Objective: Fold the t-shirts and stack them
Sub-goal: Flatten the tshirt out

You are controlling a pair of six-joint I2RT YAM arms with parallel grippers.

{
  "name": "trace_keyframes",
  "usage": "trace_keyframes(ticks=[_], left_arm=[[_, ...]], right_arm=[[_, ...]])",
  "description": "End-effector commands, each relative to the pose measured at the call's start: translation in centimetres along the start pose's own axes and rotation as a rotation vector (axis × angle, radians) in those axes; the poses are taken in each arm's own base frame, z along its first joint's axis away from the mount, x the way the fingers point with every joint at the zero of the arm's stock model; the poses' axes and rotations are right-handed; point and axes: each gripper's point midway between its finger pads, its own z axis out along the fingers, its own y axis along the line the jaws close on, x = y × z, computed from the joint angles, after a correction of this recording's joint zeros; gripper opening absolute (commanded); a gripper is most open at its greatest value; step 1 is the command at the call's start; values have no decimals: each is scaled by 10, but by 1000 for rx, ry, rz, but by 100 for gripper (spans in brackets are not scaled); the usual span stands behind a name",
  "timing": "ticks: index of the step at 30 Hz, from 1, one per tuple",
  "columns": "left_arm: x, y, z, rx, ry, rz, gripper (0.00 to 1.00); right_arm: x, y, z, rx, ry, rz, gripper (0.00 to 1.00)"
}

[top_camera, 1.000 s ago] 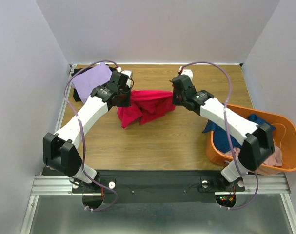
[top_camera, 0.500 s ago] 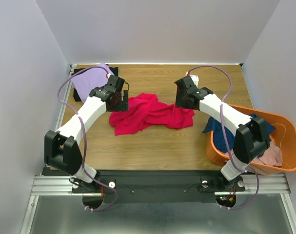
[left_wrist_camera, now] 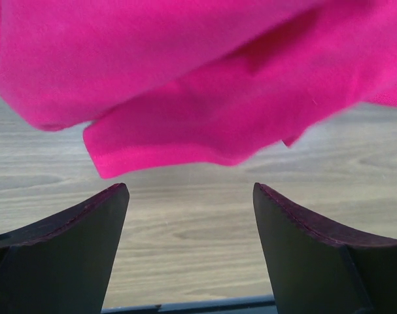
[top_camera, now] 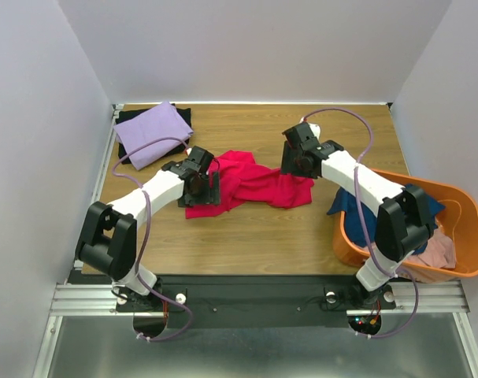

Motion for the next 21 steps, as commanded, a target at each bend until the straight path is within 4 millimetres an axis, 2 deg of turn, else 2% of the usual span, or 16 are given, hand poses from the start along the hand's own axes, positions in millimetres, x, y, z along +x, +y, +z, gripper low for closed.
trace_keyframes(ticks=[1,5,8,14,17,18,21], left_arm=[[-6,11,11,-77,-37,-74,88],[1,34,21,-189,-53,-128,83],[2,39,25,-215,-63,-163,78],[-3,45,23,-245,-102,-215,75],[-2,55,25,-273,-113,-245,73],[5,58,29,-270,-91,-250,73],[9,59,37,-260,-77,-270,71]], right_arm=[[-13,2,-3,-20,-17,31,70],[-10,-7,-4,-17,-5,54,70],[-6,-15,-7,-20,4,71,70],[-3,-25,-11,-20,7,73,70],[-1,-28,-12,-22,12,72,70],[-2,-27,-13,-26,11,71,70],[-3,-29,-12,-28,12,64,71]])
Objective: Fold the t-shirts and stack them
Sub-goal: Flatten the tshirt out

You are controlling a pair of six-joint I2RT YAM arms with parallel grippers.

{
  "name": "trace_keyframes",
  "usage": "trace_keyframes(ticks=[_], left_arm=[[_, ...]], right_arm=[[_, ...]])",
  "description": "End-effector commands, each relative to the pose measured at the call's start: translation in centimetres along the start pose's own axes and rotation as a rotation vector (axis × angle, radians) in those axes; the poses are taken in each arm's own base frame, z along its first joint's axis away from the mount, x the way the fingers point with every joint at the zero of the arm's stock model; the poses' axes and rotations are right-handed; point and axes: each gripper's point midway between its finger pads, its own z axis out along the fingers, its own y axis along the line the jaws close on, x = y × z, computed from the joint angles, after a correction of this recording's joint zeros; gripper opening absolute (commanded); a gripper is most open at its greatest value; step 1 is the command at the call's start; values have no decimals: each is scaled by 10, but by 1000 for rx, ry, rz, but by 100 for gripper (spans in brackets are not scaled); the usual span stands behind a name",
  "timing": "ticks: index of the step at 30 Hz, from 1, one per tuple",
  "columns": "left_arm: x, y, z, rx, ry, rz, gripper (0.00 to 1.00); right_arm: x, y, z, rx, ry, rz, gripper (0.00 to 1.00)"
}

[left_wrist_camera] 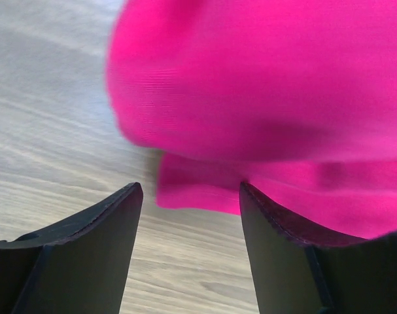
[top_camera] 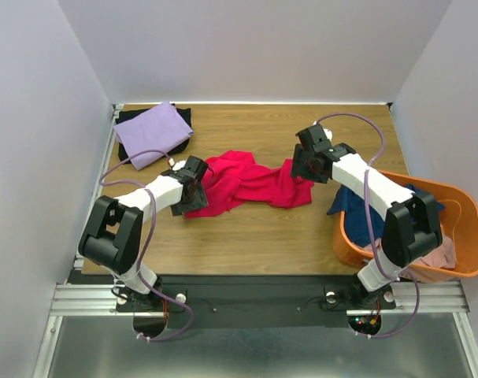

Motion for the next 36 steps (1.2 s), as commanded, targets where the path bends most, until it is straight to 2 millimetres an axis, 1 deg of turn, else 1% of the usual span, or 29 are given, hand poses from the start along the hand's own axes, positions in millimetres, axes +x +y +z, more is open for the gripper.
trace_keyframes(ticks=[1,5,8,9,10,11,12,13,15,16,17,18,19,21,23,25,26,27,30,33,35,36], left_arm=[[2,9,6,-22,-5,-50,71],[10,8,12,-17,15,-66,71],[16,7,18,-14,31,-71,67],[17,7,19,-15,35,-75,63],[18,6,20,-14,39,-76,55],[20,6,22,-12,47,-77,52],[20,6,23,-11,50,-78,44],[21,5,23,-12,51,-78,40],[20,5,22,-15,50,-82,32],[19,5,21,-13,46,-82,25],[15,4,19,-12,39,-85,22],[15,5,17,-14,41,-83,15],[13,4,16,-11,38,-83,12],[7,1,10,2,30,-82,6],[2,-2,5,20,24,-83,0],[-7,-7,-3,45,11,-86,0],[-9,-8,-5,54,8,-90,0],[-16,-10,-9,68,3,-101,0],[-28,-13,-15,88,-10,-113,0],[-38,-13,-19,96,-16,-119,0],[-41,-13,-21,97,-20,-121,0],[-42,-12,-21,96,-20,-123,0]], right_arm=[[-14,1,-11,-32,-40,5,71],[-22,-1,-10,-37,-43,7,71],[-27,-3,-8,-40,-40,18,71],[-28,-4,-7,-41,-40,22,71],[-29,-5,-6,-42,-37,19,71],[-31,-8,-5,-38,-36,26,71],[-34,-9,-4,-38,-37,25,71],[-35,-11,-3,-37,-37,24,71],[-37,-14,1,-30,-33,26,71],[-42,-14,1,-35,-39,24,71],[-43,-14,3,-34,-36,20,71],[-45,-12,5,-36,-37,3,71],[-44,-11,11,-33,-21,-12,72],[-55,-4,12,-51,-34,-26,72],[-61,1,21,-50,-34,-52,72],[-63,0,31,-32,-27,-70,72],[-59,1,41,-22,-6,-80,72],[-64,4,43,-27,-14,-85,72],[-66,9,59,-19,0,-92,72],[-67,18,72,-50,22,-100,72],[-67,28,75,-92,32,-109,72],[-66,31,81,-104,37,-112,73]])
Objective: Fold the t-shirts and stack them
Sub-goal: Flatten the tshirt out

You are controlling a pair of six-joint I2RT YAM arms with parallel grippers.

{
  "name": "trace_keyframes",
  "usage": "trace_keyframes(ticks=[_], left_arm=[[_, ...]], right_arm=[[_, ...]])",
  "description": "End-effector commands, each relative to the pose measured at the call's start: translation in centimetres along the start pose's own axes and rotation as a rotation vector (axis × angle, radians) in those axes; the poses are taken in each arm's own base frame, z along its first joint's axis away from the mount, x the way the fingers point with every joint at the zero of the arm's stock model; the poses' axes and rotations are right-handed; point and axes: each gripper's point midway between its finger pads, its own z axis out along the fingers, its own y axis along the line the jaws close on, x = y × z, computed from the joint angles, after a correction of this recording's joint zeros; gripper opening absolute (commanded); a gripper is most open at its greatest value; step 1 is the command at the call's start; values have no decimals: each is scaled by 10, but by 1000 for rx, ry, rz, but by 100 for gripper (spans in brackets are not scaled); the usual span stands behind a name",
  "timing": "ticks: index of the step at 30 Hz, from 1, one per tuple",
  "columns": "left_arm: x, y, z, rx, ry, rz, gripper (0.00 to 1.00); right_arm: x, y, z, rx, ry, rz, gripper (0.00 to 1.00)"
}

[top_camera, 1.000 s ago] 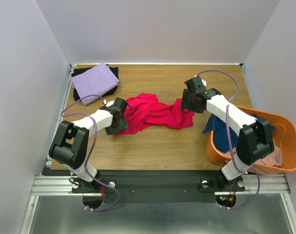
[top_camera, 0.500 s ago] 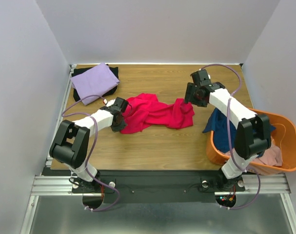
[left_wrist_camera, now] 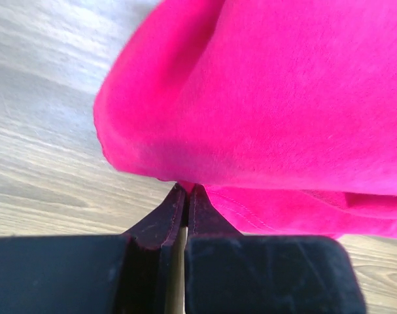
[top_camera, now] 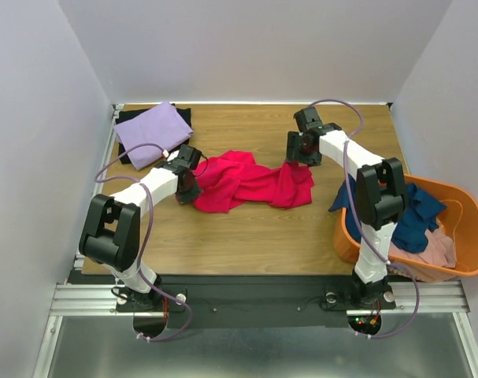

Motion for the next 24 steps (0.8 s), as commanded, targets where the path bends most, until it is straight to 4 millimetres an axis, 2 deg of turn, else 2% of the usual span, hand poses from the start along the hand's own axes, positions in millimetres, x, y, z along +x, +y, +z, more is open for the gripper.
trace_keyframes(ticks=[1,4,7,11,12,14,15,17,20,21,22,23,24], left_arm=[[-16,-1,-17,19,-28,-4,0],[-20,1,-18,26,-26,-18,0],[-27,-1,-23,43,-36,-34,0],[-47,1,-35,61,-70,-61,0],[-52,3,-37,65,-78,-70,0],[-63,4,-44,78,-97,-83,0],[-68,4,-48,80,-106,-83,0],[-76,6,-55,90,-124,-87,0],[-96,18,-69,100,-164,-126,0],[-102,24,-73,105,-174,-138,0],[-111,29,-79,112,-195,-152,0],[-123,44,-87,104,-229,-190,0],[-131,50,-93,103,-254,-193,0]], right_arm=[[-29,23,-1,-101,-59,-21,73],[-23,25,15,-99,-28,-30,73],[-21,29,18,-127,-8,-31,67],[-20,31,11,-154,-1,-37,44],[-23,31,4,-159,-13,-37,27],[-26,32,-5,-170,-21,-35,7],[-25,32,-9,-173,-20,-36,2],[-30,32,-19,-182,-37,-28,0],[-47,34,-51,-210,-105,-12,1],[-51,35,-61,-220,-125,-10,0],[-60,35,-80,-236,-167,-8,0],[-68,34,-92,-241,-199,-6,0],[-73,34,-103,-247,-224,-8,1]])
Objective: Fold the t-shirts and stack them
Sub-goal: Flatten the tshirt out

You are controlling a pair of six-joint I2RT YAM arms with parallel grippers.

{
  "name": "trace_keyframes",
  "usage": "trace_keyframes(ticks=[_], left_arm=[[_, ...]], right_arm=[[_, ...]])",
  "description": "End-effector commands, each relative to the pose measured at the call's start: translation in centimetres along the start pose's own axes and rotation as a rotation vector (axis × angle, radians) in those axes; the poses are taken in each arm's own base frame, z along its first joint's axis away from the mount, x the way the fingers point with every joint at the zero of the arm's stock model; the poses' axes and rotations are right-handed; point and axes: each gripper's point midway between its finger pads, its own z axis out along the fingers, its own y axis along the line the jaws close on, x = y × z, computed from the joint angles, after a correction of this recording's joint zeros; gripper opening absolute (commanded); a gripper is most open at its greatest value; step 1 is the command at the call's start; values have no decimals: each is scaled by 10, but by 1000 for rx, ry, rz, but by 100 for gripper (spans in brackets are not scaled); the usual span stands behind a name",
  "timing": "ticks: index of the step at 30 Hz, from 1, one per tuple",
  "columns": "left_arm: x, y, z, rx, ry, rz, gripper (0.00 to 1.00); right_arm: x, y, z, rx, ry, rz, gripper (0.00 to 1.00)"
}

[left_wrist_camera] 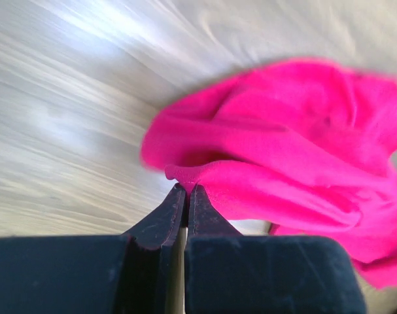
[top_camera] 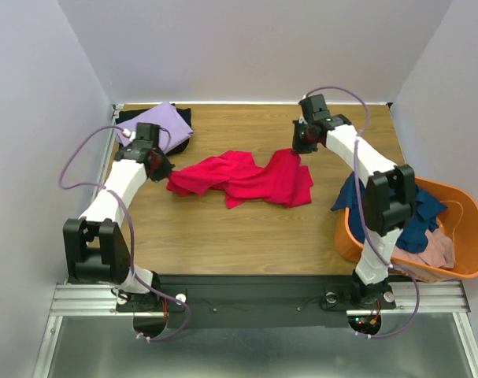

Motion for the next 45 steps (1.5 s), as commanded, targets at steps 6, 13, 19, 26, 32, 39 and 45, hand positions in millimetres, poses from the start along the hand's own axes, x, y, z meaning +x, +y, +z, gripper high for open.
trace_keyframes(ticks=[6,13,19,26,32,39,45], left_arm=[[-109,59,-58,11,-245,-143,0],[-128,81,-57,54,-262,-210,0],[-125,125,-52,35,-255,-292,0],[-123,133,-46,18,-230,-281,0],[-118,131,-46,29,-217,-259,0],[-104,135,-45,22,-192,-233,0],[-96,134,-44,33,-179,-229,0]], right_arm=[[-92,20,-139,-90,-383,-103,0],[-24,23,-137,-216,-244,-260,4],[108,55,-131,-418,63,-335,18],[133,43,-132,-281,89,-297,54],[121,25,-96,-80,96,-176,61],[121,66,-70,-270,98,-132,59],[125,83,-46,-356,119,-182,58]])
